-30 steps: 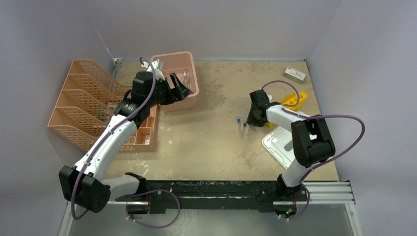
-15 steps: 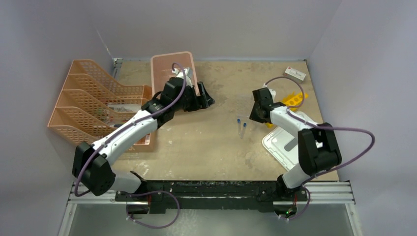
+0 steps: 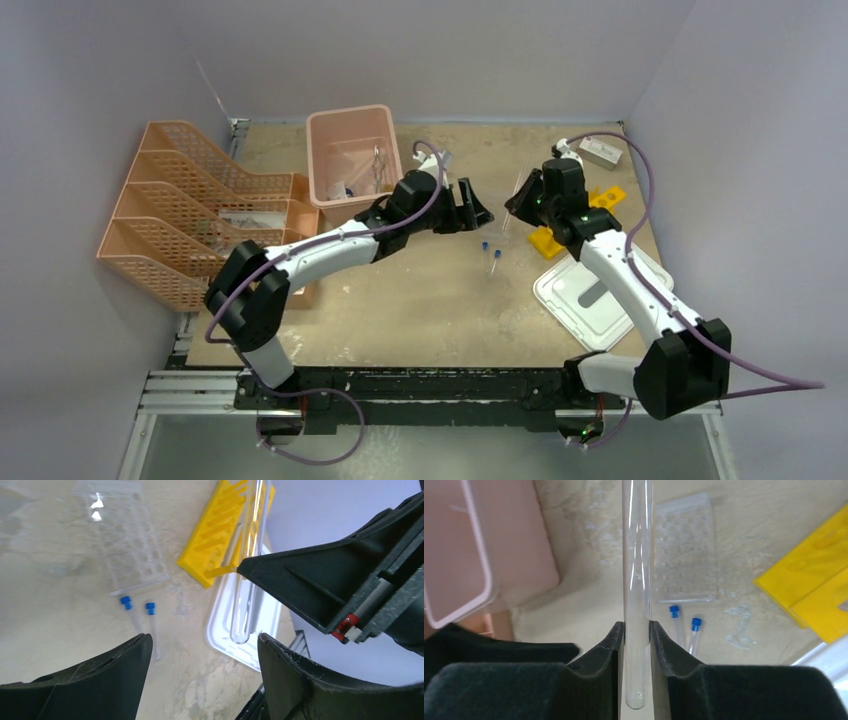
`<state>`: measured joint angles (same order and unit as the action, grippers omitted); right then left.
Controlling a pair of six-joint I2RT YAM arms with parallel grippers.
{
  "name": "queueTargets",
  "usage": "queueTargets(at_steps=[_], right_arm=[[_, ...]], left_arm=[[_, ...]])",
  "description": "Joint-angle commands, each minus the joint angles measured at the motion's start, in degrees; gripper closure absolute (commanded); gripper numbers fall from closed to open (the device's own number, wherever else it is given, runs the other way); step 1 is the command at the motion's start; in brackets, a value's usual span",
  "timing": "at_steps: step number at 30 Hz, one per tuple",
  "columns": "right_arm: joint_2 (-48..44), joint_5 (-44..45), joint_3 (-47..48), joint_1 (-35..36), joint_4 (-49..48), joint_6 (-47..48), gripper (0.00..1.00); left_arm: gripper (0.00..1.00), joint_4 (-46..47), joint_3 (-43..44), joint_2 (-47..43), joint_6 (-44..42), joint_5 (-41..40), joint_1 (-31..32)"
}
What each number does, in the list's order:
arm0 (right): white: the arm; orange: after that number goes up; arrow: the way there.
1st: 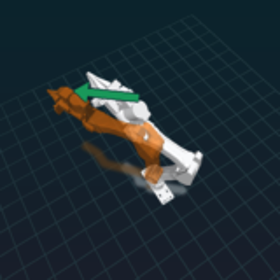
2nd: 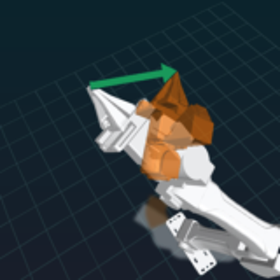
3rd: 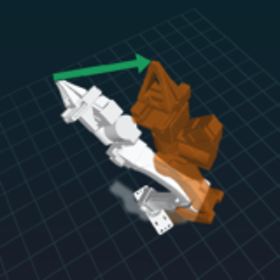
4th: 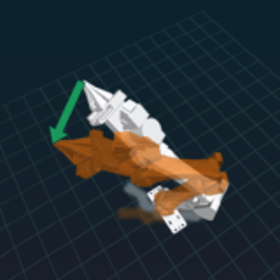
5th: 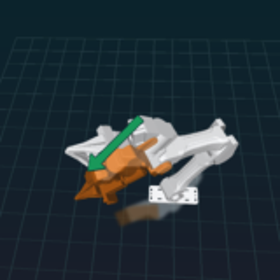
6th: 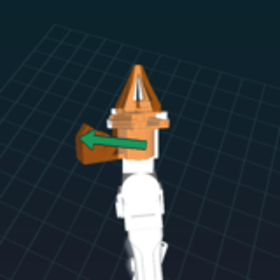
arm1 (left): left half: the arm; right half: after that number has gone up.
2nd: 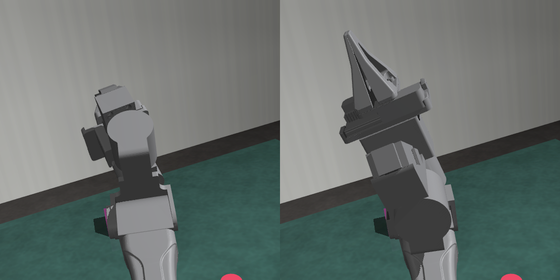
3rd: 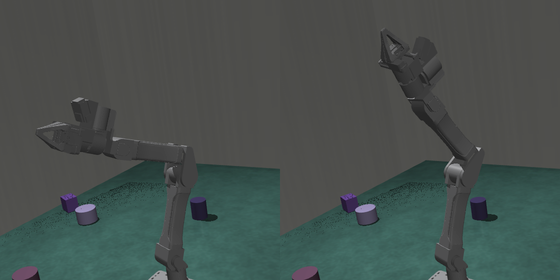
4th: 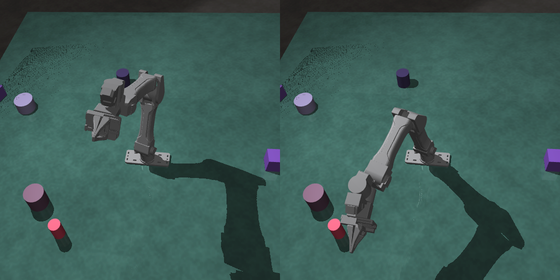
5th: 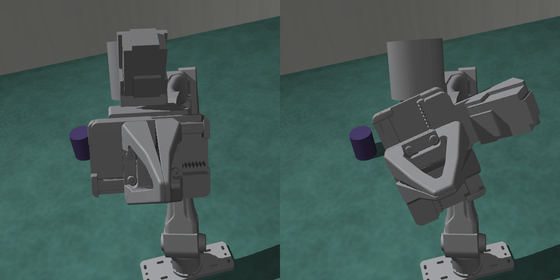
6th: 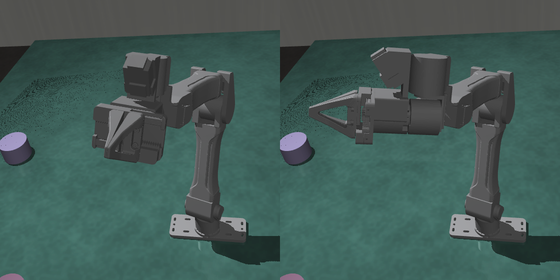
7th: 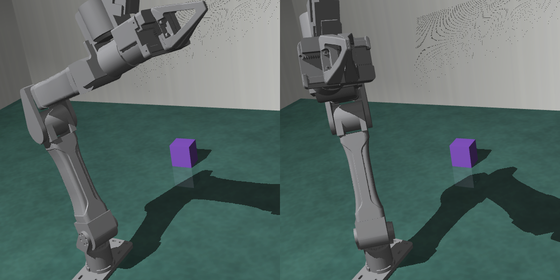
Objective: Organize the chemistry lab equipment
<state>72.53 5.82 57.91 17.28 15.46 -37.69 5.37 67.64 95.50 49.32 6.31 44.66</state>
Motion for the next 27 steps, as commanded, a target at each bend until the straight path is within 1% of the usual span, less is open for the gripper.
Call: queueTargets(at_steps=[1,4,6,13,17,18,21,23,24,25,26,27], right_arm=[[-2.92,-5.71,4.69,-0.29,1.43,-3.41,0.86],[-3.56,-9.1,5.7,-0.25,1.43,-3.97,0.87],[-3.95,-10.32,5.64,-0.31,0.84,-4.36,0.87],[-4.05,-12.55,6.76,-0.45,1.02,-4.54,0.87],[-4.06,-14.08,6.74,-0.64,1.23,-4.66,0.86],[-4.07,-14.35,6.74,-0.65,1.17,-4.73,0.86],[-3.98,-14.59,6.93,-0.71,1.54,-4.78,0.85],[-3.89,-14.36,7.18,-0.76,1.99,-4.84,0.84],[-3.9,-14.13,7.33,-0.91,2.4,-4.77,0.8],[-3.81,-13.91,7.57,-0.99,2.68,-4.57,0.74],[-3.63,-13.65,7.92,-1.22,2.81,-3.94,0.6],[-3.44,-13.26,8.68,-1.44,2.93,-2.92,0.52]], left_arm=[[0.26,10.26,5.59,3.49,3.0,5.55,1.61],[0.32,14.09,5.67,4.46,5.02,8.72,1.86],[0.36,14.46,5.55,4.39,5.08,8.9,1.97],[0.59,14.19,5.92,4.83,5.16,8.82,1.92],[0.61,15.07,6.25,5.54,5.08,10.61,1.94],[0.64,14.96,6.45,5.79,4.59,11.28,1.97],[0.77,14.06,6.55,5.62,2.95,11.58,1.93],[0.91,13.7,6.38,5.08,1.41,11.61,1.94],[0.96,13.51,6.31,4.74,0.65,11.51,1.96],[1.0,13.11,6.33,4.36,-0.34,11.94,1.97],[1.0,12.23,6.56,3.96,-1.88,12.5,1.88],[1.0,10.82,6.66,3.5,-3.62,12.84,1.84]])
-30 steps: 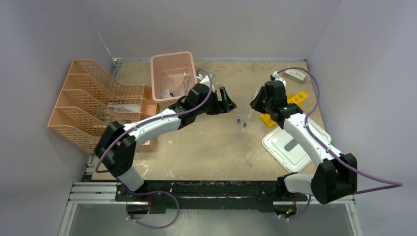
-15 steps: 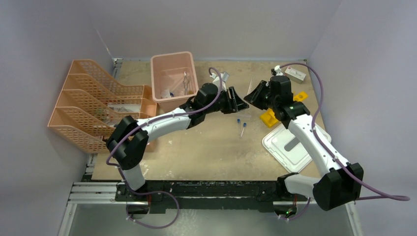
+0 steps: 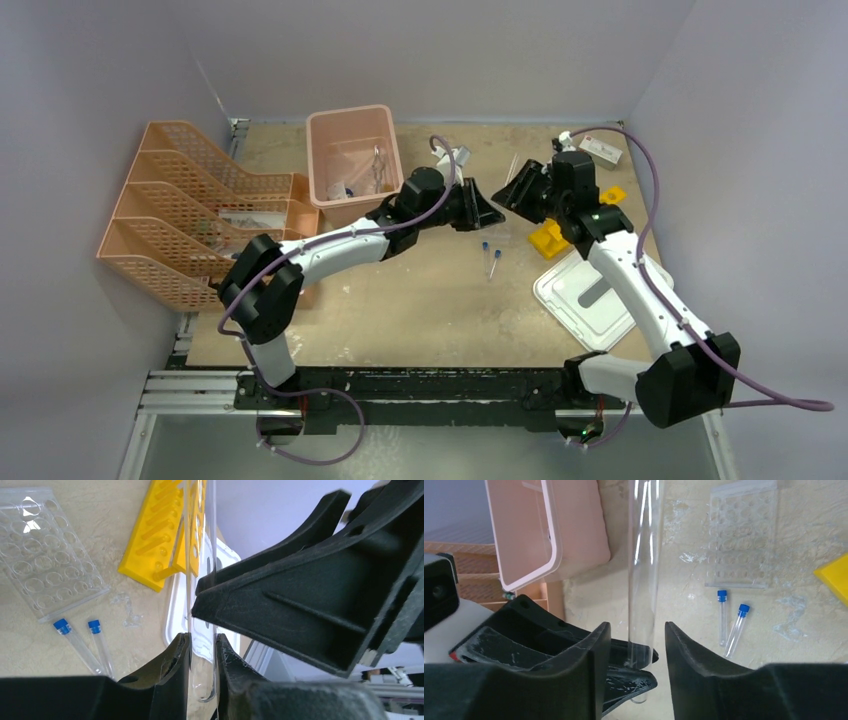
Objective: Organize the chemistry lab equipment
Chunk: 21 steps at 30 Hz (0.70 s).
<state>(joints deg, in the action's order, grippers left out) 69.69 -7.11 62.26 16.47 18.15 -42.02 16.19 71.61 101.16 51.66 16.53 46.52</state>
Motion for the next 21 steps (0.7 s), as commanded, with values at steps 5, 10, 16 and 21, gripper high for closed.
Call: queueTargets(at_steps=[5,10,16,21], right_arm=[[3.75,0.77,13.78,-2.35,6.33,6.19,0.33],[7.03,-6.56,20.24,-7.32,10.45,6.5,0.27],[8.19,-18.05,22.24,-10.6,9.28,8.33,0.17],[11.9,-32.6,25.95,-10.67,5.56,8.88,0.16]], left_arm=[[1.0,-7.78,2.68,-5.39,-16.34,3.98,-1.28],[1.0,-11.29,1.66,-9.01,-21.78,13.45,-6.84],[1.0,-18.67,3.01,-11.24,-28.4,21.35,-11.87],[1.0,-24.78,6.88,-9.95,-33.63,22.46,-11.98]])
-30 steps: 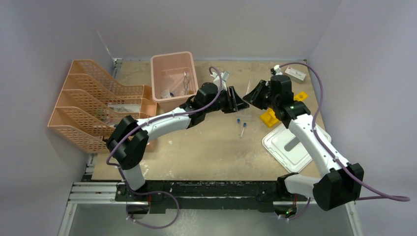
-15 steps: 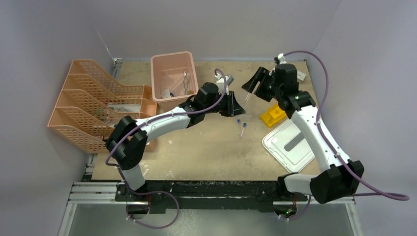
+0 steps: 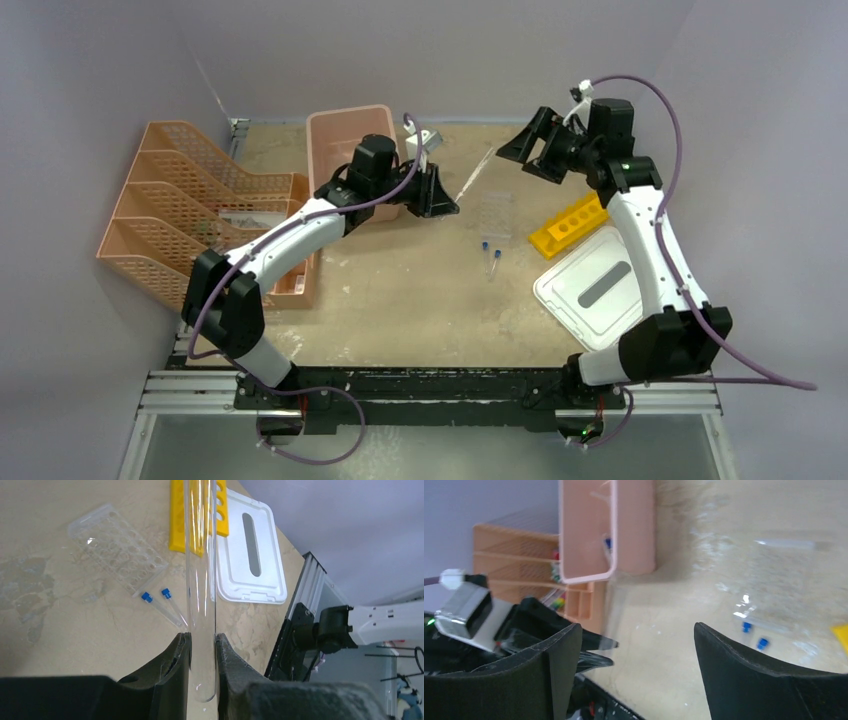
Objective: Organize the chemistry lab equipment
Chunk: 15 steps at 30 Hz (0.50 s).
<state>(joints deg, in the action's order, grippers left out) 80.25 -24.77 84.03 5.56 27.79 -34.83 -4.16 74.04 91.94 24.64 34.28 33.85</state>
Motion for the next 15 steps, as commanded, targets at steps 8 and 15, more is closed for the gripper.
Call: queueTargets(at_steps=[8,15], right_arm=[[4.23,-16.93,2.58,0.24,-4.48,-2.14,0.18],[6.01,-22.6,3.03,0.24,-6.79,-6.21,0.43]], left_arm=[[1.0,-6.77,7.33,-0.28,-8.44,5.27,0.7],[1.0,-10.57,9.45,0.16,-11.75,5.74,0.7]])
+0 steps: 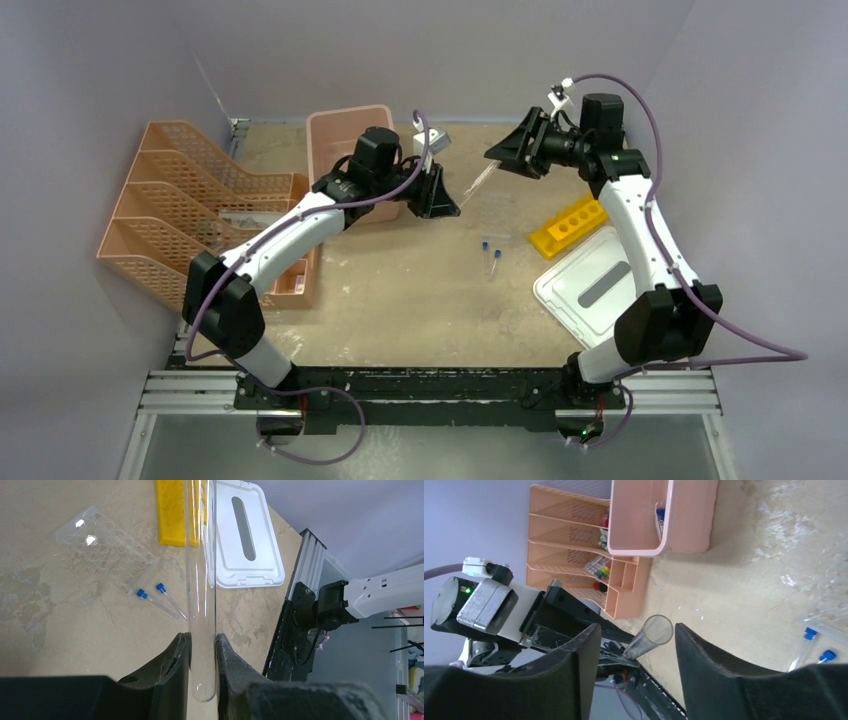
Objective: Organize the chemistry lab equipment
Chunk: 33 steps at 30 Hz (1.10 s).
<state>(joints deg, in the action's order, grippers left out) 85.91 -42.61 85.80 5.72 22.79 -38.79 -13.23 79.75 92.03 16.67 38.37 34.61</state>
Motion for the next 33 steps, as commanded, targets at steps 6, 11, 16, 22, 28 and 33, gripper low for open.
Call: queueTargets(at_steps=[6,11,16,22,28,33], right_arm=[[-0.08,-7.3,-1.1,0.11,2.19,-1.26,0.58],[0.28,-6.77,-0.91,0.13,2.81,-1.11,0.59],[1.13,-4.04,-0.54,0.09,1.54,-1.77,0.61],[1.64,-4.23,-1.25,0.09,1.89,-0.9,0.62],[2.1,-4.16,-0.82,0.1,2.88,-0.84,0.57],[2.26,-5.04,-0.63,0.09,3.2,-0.38,0.57]], left_arm=[[1.0,-3.47,4.39,-0.26,-6.15,0.83,-0.07],[1.0,-5.12,4.74,-0.52,-7.21,0.67,-0.08],[1.0,-6.07,4.2,-1.52,-8.51,0.52,-0.09],[1.0,-6.54,4.1,-1.94,-9.52,-0.18,-0.07],[1.0,-6.87,4.51,-1.94,-10.47,-0.11,-0.11],[1.0,-7.15,4.61,-1.92,-11.2,-0.54,-0.08]])
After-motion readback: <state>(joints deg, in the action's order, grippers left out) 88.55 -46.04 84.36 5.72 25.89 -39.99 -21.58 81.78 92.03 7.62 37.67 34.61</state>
